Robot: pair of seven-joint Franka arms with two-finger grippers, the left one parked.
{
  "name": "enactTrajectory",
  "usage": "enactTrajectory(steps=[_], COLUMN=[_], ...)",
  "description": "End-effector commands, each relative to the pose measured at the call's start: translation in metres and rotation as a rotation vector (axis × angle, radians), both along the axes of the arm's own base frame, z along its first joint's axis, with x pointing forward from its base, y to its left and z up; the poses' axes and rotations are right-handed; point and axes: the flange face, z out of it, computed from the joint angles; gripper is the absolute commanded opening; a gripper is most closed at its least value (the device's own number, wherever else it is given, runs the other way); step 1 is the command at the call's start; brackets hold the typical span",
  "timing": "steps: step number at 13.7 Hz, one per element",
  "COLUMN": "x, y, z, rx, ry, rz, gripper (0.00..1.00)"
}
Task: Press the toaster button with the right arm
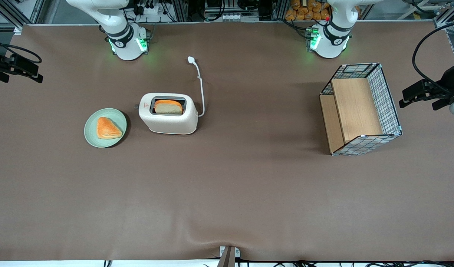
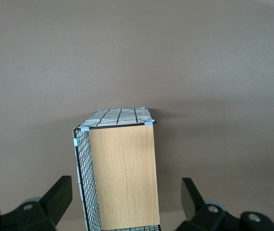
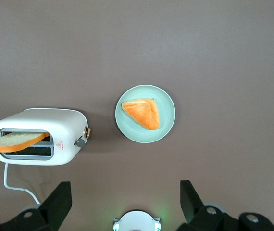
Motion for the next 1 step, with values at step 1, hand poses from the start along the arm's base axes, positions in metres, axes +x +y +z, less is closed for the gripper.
enactTrajectory(steps=[1], x=[0.0027], y=[-0.0024], z=[0.0052], rx=[-0.024], ry=[0.005], rz=[-0.014], gripper=[1.0])
